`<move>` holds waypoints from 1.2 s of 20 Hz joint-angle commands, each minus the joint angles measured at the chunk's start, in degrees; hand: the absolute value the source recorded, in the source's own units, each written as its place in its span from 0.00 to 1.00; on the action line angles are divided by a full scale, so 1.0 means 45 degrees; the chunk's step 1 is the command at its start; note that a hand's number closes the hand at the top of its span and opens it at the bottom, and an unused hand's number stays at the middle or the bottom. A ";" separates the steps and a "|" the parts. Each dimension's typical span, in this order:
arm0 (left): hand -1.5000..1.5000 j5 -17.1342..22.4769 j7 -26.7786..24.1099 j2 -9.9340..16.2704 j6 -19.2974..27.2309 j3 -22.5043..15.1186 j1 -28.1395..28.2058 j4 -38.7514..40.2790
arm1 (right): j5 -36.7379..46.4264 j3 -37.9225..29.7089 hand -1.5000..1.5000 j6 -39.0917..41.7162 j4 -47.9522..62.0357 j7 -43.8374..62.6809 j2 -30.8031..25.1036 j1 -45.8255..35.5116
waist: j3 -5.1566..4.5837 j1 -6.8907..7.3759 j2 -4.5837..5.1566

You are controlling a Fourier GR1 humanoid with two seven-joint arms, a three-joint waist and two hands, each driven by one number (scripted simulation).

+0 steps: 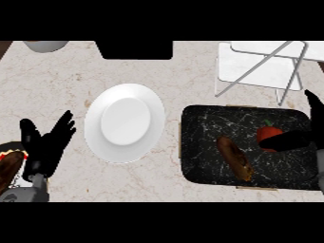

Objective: Pick the bell pepper from the tray and place it in the tiered shelf

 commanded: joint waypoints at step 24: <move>0.50 -0.0456 0.0233 -0.0475 -0.0341 0.0416 -0.0285 0.0605 | 0.3750 -0.1553 0.00 0.0047 0.3240 -0.0854 0.2268 0.0143 | -0.0045 -0.0132 0.0041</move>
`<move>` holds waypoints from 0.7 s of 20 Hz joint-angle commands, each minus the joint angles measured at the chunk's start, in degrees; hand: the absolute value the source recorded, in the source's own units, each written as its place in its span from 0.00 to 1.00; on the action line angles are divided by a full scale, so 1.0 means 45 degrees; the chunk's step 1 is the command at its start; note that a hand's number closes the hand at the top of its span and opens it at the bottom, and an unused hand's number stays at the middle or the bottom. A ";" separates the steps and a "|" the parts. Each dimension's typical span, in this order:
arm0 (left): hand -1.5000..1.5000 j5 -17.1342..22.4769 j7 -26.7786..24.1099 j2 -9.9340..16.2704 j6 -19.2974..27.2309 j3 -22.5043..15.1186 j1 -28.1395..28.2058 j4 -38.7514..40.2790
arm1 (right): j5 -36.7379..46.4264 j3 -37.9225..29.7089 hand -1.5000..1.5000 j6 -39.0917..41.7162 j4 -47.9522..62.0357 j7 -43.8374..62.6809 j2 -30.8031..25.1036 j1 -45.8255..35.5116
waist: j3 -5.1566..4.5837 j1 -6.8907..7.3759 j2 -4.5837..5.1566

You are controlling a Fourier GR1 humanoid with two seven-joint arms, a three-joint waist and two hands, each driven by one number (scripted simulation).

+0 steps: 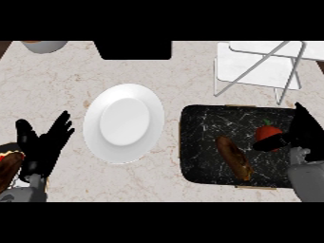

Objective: Pick the bell pepper from the tray and place it in the tiered shelf

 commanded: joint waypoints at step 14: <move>0.50 -0.0203 0.0096 -0.0128 -0.0391 0.0534 -0.0058 0.0520 | 0.0123 0.0359 1.00 0.1716 0.2635 -0.2692 0.0859 -0.0381 | -0.0065 0.0003 0.0064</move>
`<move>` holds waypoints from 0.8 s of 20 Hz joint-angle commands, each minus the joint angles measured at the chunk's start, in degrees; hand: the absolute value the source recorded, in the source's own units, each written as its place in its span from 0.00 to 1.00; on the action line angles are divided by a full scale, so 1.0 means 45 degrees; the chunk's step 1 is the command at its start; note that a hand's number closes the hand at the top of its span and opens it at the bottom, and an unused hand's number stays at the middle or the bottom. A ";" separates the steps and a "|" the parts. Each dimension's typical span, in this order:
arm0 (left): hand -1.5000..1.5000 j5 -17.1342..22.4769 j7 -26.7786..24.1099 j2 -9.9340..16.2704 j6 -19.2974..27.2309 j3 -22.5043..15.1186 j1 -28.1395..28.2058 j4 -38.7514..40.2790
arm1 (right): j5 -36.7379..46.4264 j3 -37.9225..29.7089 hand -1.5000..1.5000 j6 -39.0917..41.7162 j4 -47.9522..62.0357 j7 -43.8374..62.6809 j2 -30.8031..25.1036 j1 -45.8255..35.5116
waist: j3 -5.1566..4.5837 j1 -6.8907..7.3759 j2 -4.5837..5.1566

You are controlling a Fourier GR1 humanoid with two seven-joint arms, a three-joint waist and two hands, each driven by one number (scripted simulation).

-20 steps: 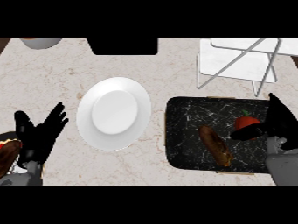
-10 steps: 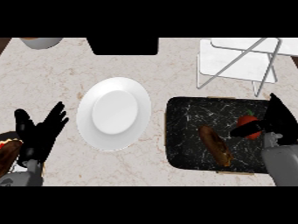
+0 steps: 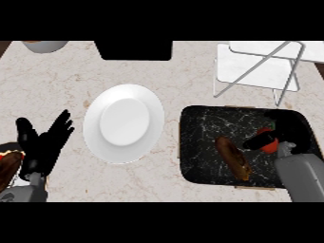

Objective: Pick the bell pepper from the tray and place it in the tiered shelf

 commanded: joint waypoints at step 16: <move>0.50 -0.0142 0.0060 -0.0062 -0.0256 0.0137 0.0076 0.0366 | -0.0475 0.3448 1.00 0.1964 -0.0504 -0.4862 0.2169 -0.1408 | 0.0089 0.0050 0.0163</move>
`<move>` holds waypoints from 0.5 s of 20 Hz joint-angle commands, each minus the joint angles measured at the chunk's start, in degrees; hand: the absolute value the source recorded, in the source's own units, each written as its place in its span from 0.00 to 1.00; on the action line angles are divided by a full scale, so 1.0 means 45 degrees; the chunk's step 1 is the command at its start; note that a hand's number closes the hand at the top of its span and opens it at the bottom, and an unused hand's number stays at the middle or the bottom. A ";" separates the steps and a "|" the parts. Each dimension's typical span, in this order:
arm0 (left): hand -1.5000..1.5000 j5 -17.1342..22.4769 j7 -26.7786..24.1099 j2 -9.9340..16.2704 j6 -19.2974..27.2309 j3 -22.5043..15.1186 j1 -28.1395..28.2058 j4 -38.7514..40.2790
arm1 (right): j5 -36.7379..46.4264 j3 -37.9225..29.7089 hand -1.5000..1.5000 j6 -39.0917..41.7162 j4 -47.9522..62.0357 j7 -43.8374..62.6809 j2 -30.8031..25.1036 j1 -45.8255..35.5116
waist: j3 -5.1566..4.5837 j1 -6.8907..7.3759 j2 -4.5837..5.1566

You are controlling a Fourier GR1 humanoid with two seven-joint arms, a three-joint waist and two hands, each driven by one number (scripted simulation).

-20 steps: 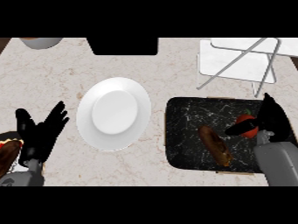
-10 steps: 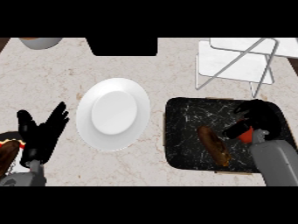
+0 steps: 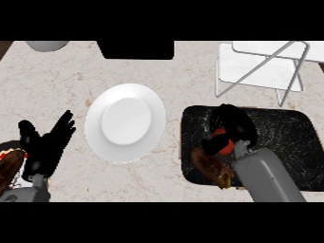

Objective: Pick the bell pepper from the tray and place it in the tiered shelf

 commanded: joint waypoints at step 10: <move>0.50 0.0001 0.0812 -0.0109 0.0204 0.0023 0.0680 -0.0551 | 0.1526 0.0876 1.00 0.0119 -0.7265 0.2229 0.0568 -0.0973 | 0.0010 -0.0381 -0.0085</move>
